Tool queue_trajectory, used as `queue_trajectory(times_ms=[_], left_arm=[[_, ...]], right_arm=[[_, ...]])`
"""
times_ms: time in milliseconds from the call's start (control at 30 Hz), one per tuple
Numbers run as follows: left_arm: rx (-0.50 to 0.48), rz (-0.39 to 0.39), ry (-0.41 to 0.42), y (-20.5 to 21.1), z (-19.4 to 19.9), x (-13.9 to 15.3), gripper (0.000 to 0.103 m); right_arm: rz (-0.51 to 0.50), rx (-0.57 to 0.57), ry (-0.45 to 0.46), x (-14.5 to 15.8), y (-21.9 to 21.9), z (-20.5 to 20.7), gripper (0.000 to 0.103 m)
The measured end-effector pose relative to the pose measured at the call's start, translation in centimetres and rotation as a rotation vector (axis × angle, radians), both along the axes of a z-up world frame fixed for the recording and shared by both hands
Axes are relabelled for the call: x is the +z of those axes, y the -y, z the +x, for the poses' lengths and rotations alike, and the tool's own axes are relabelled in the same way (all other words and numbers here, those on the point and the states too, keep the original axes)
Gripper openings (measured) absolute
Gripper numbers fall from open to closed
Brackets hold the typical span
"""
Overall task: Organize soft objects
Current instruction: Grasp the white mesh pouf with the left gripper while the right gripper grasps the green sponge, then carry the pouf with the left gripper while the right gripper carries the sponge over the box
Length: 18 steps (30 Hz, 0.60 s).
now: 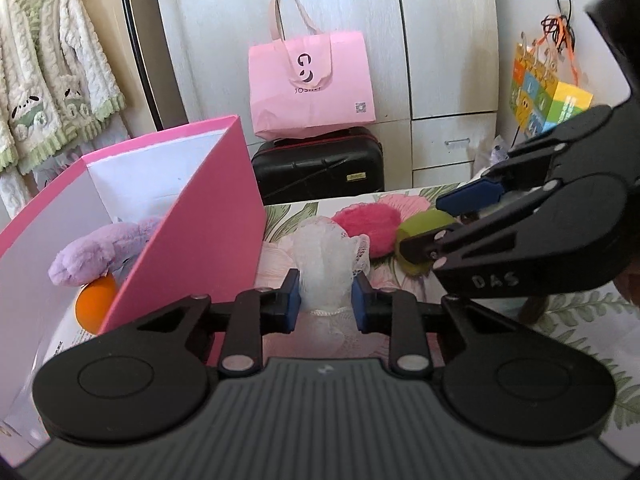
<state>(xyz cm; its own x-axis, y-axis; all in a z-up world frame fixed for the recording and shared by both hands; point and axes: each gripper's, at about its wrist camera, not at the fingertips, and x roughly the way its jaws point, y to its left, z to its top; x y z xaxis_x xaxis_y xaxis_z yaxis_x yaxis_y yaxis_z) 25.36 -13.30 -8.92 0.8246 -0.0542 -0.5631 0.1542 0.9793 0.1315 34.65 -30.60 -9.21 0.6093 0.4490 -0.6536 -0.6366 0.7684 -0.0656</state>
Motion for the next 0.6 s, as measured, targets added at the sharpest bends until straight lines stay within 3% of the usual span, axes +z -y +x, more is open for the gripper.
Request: queue_trajectory(times_ms=[600], left_arm=[[-0.083,-0.14,0.009,-2.4,-4.9,2.8,0.025]], right_arm=[[0.118,-0.077,0.004,2.4,1.4,-5.6,0.046]])
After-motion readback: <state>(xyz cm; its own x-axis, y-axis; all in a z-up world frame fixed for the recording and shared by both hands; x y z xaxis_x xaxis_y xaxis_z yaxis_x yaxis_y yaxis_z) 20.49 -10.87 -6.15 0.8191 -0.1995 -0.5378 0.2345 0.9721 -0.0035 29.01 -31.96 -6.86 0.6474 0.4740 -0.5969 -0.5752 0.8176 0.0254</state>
